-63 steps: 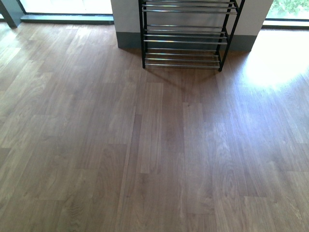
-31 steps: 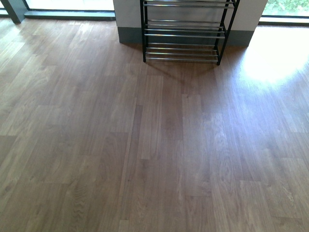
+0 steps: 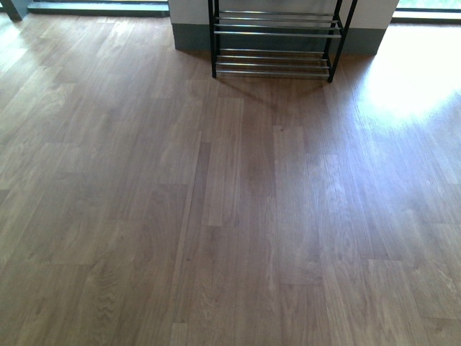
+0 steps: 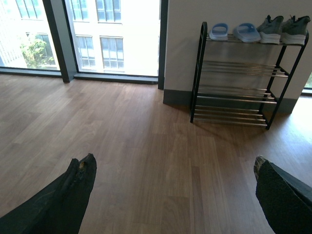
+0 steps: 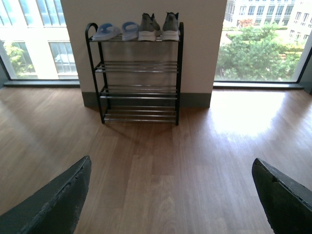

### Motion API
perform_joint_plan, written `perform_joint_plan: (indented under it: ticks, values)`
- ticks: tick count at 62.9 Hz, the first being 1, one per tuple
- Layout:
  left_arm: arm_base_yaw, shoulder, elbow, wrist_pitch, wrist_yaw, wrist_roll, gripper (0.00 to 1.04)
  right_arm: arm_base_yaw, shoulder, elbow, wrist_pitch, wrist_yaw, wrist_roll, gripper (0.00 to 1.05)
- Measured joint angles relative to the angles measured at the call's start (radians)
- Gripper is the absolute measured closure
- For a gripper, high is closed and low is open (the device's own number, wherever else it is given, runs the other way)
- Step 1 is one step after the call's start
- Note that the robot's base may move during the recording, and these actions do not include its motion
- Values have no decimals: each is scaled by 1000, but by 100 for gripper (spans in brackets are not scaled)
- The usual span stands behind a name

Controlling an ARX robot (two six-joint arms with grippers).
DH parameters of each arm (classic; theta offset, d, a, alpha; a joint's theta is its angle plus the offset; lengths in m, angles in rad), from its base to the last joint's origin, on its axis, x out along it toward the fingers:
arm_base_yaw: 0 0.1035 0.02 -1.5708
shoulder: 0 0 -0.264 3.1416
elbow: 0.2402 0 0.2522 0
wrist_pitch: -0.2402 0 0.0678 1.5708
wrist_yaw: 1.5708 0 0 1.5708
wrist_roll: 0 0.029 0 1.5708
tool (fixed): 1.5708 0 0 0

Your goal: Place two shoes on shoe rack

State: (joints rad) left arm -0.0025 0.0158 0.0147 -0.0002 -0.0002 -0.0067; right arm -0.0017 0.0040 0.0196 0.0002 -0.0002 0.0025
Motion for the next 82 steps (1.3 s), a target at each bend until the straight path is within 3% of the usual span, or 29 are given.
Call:
perform_joint_plan:
  ticks: [82]
  values:
    - [0, 0, 0, 0, 0, 0, 9, 0, 0, 0, 0, 0, 0, 9]
